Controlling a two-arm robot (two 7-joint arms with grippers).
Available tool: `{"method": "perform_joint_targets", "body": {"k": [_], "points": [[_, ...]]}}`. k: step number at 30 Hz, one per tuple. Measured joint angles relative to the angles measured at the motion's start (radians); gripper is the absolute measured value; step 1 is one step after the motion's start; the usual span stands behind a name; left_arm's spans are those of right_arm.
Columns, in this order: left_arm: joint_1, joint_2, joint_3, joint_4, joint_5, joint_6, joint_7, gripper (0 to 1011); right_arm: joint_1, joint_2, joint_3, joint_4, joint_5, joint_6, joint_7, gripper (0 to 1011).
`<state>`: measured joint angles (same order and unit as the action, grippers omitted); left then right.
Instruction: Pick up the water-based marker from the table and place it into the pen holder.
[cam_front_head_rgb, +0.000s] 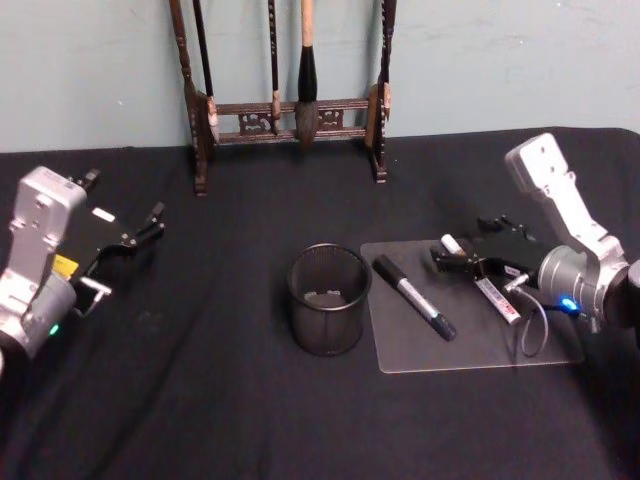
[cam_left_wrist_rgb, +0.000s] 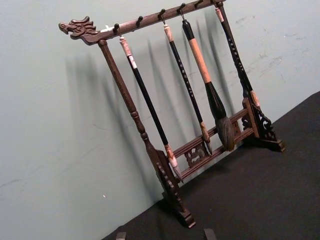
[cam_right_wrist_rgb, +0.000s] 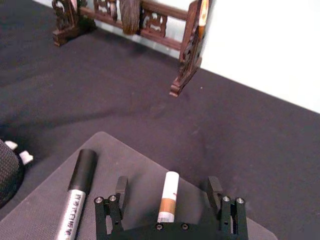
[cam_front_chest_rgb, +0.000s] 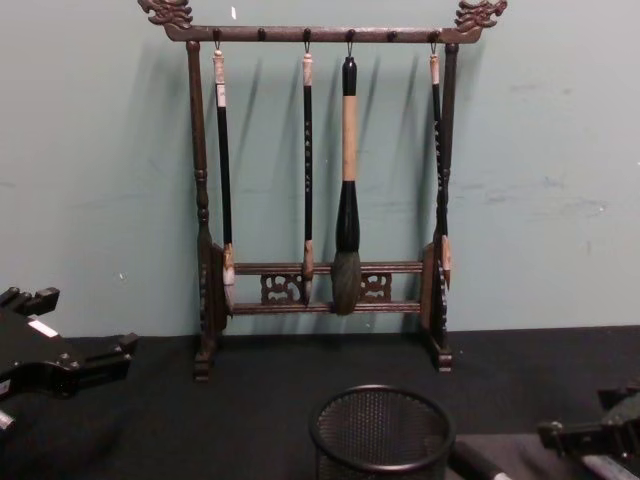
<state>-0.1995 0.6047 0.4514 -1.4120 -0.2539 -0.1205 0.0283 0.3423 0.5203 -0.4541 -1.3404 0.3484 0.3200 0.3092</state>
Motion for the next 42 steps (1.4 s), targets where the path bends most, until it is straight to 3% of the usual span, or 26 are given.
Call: {"method": "perform_joint_targets", "body": {"k": [18, 42], "points": [[0.000, 0.000, 0.000, 0.000, 0.000, 0.000, 0.000, 1001, -0.005, -0.020, 0.021, 0.025, -0.039, 0.045, 0.032, 1002], [0.000, 0.000, 0.000, 0.000, 0.000, 0.000, 0.000, 1001, -0.028, -0.039, 0.057, 0.023, -0.070, 0.060, 0.055, 1000]]}}
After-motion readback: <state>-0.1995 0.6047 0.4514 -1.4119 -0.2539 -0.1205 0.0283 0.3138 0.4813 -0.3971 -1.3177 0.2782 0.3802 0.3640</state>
